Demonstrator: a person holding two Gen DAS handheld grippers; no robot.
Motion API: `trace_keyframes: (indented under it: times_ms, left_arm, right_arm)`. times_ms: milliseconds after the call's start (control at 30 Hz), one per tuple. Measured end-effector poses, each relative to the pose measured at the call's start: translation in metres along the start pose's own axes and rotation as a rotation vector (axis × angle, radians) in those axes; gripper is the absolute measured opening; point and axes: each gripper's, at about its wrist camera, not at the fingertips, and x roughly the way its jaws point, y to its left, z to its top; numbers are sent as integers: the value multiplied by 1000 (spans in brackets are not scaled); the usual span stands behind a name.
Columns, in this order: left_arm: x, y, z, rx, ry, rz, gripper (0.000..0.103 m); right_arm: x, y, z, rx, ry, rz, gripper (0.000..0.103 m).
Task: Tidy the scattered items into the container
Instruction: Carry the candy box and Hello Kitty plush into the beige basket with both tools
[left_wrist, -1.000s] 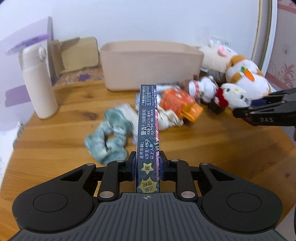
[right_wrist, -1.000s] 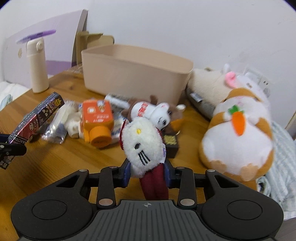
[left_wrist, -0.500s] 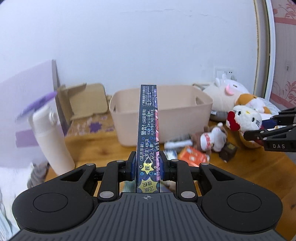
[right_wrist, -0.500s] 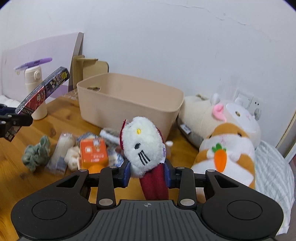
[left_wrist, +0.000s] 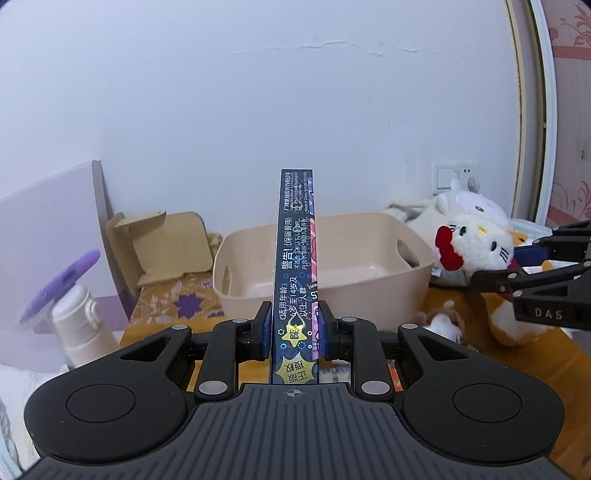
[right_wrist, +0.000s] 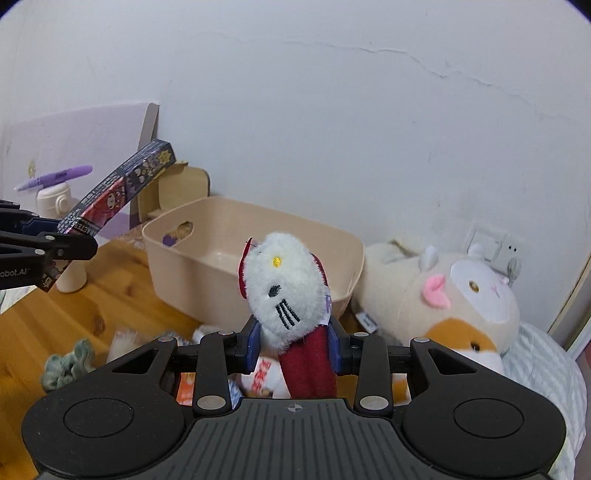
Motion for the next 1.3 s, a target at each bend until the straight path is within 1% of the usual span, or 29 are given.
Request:
trace_keyframes:
  times_ms: [133,233,367,600,733,833,1033,1100,1300]
  left_arm:
    - [15,4,9,-26,28,-9,24]
    - [26,5,16,-17,29,6,24]
    - [41,8,27,-30,33,14,24]
    - [54,14,48,-12,26,47,24]
    - [70,22,62,-4,46,54,24]
    - [83,21,70,14,53,68,24]
    - [118,15,74,48,98,90,24]
    - [123,14,73,51,105,92,24]
    - [160,16,70,47,178,84,24]
  right_arm:
    - [6,-1,8,4,-7,-2,34]
    - [10,-3,14,11,-14,-4,34]
    - [19,-7,22,31,-21,0,34]
    - [42,-21,33,81,-21,-13,34]
    - [54,-31,42,106,-17,-20,34]
    - [63,-37,48,123,-9,-17,34]
    - [84,-49,56,165,19,3,34]
    - [91,-51,57,176,29,11,34]
    - [118,-47,65,178,73,25,34]
